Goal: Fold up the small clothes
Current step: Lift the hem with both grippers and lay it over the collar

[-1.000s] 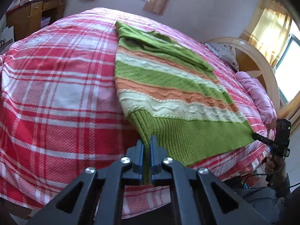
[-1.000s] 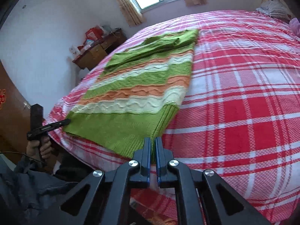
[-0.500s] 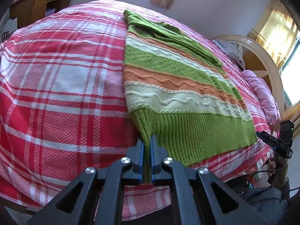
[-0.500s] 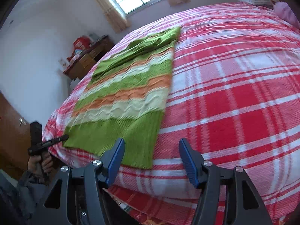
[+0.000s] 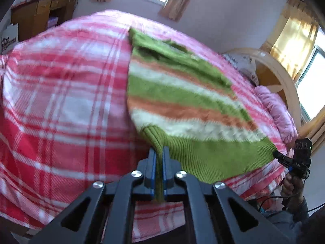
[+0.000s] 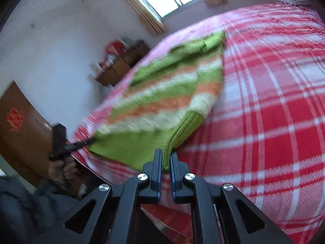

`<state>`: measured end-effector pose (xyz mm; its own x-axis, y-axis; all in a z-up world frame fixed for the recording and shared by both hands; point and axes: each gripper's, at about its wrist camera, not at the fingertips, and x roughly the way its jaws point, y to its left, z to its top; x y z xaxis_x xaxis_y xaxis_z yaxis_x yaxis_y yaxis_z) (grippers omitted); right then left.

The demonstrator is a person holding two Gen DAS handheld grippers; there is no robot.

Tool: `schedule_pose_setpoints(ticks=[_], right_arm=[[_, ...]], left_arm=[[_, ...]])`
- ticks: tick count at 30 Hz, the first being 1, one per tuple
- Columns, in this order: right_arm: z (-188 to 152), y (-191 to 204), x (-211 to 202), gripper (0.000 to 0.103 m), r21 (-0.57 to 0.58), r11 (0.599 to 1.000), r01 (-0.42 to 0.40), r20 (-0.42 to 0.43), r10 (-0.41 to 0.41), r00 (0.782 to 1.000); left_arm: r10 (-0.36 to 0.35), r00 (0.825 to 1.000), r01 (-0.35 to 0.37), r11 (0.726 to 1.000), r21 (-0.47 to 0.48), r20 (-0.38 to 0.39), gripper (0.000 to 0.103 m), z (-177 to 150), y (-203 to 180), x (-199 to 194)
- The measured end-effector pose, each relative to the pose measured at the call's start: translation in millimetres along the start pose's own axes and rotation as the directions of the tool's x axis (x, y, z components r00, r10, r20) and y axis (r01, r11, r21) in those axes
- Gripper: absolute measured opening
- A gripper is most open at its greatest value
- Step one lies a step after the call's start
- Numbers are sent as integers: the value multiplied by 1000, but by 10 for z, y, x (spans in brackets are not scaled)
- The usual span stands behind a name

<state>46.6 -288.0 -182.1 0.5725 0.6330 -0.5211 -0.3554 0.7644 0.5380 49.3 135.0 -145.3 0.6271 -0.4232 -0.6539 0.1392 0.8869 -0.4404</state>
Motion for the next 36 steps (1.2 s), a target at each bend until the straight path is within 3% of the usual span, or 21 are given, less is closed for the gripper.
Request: schedule_pose_setpoints(ticks=[7, 15, 36], right_arm=[[448, 72, -111, 4, 27, 999, -40, 131, 36, 991], [974, 138, -50, 4, 14, 999, -49, 222, 45, 974], [2397, -57, 340, 3, -10, 1000, 2, 284, 1, 959]], left_arm=[[-80, 994, 85, 994, -62, 80, 5, 443, -16, -47], [-83, 983, 104, 987, -124, 161, 4, 864, 26, 9], [-64, 974, 88, 991, -102, 216, 4, 2143, -32, 480]])
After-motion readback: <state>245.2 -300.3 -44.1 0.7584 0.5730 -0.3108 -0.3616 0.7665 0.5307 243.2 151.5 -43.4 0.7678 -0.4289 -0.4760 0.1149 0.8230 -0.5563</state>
